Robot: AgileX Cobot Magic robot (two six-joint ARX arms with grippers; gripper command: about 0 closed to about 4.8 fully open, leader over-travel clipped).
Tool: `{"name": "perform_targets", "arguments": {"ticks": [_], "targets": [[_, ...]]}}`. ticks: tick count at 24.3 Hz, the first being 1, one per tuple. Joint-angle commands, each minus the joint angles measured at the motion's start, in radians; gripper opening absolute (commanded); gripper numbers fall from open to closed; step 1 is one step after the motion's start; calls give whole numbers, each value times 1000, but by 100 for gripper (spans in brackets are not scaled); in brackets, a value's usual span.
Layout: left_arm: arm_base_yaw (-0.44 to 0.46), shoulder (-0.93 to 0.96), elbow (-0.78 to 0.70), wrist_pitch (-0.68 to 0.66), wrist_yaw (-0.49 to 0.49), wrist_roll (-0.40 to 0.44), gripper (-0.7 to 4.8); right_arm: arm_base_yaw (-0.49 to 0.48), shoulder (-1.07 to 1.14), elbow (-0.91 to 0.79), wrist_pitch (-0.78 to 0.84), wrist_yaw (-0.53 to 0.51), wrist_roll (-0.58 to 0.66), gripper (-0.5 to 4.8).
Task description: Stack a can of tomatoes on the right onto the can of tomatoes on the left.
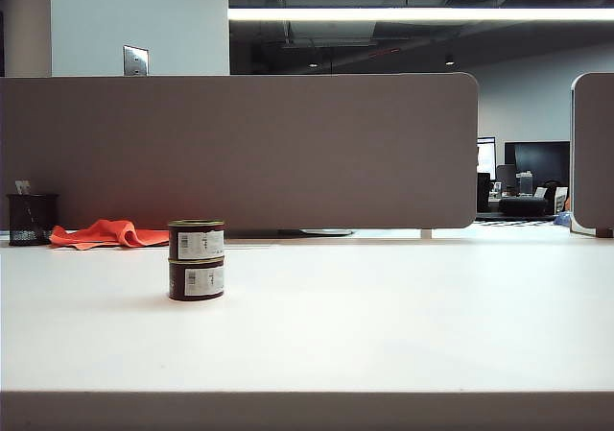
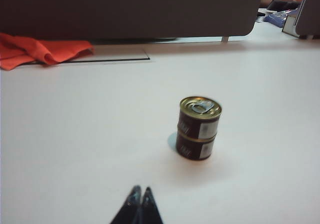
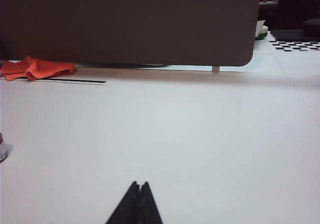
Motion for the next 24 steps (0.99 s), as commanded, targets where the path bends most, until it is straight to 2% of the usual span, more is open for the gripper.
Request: {"name": "perform_targets", "arguments": {"ticks": [1, 24], "targets": [[0, -3, 0, -2, -13, 4, -5, 2, -45, -6, -31, 0, 1, -5], [0, -3, 0, -2, -18, 4, -4, -17, -49, -6, -40, 1, 0, -5]]}}
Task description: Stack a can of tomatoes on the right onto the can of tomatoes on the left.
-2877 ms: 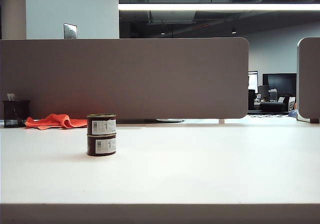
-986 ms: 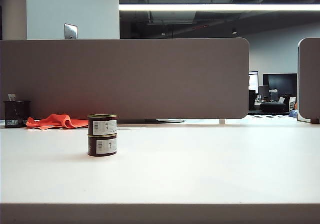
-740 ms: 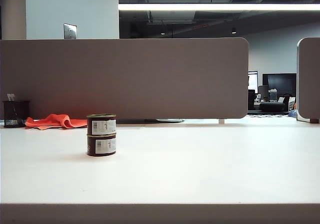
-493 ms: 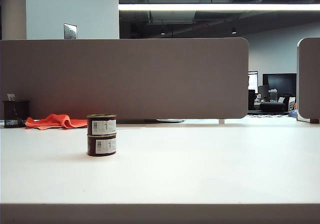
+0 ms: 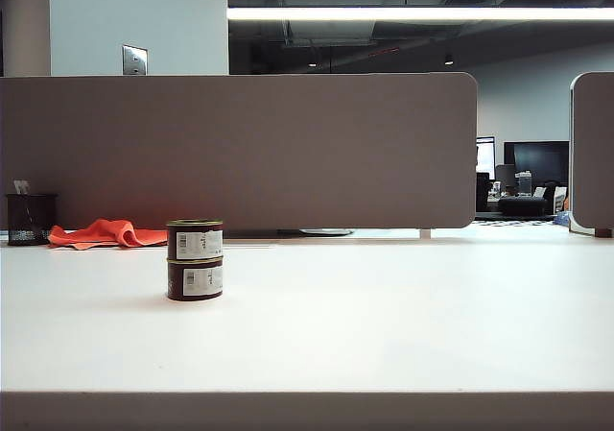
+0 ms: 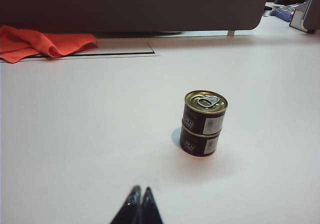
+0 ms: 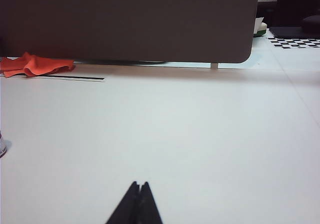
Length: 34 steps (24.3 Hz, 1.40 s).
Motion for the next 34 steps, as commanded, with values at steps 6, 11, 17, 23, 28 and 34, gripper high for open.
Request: {"name": "perform_targets", "arguments": {"ticks": [6, 11, 17, 23, 28, 34], "targets": [[0, 0, 4, 11, -3, 3, -4, -157, -1, -6, 17, -4, 0, -5], [0, 0, 4, 11, -3, 3, -4, -321, -2, -5, 30, -180, 0, -5], [0, 0, 4, 11, -3, 3, -4, -421, -2, -5, 56, -251, 0, -5], [0, 0, 4, 11, -3, 3, -4, -491, -2, -6, 36, -249, 0, -5], [0, 0, 4, 11, -3, 3, -4, -508, -2, -6, 32, -251, 0, -5], [0, 0, 3, 11, -3, 3, -4, -508, -2, -6, 32, -251, 0, -5]]}}
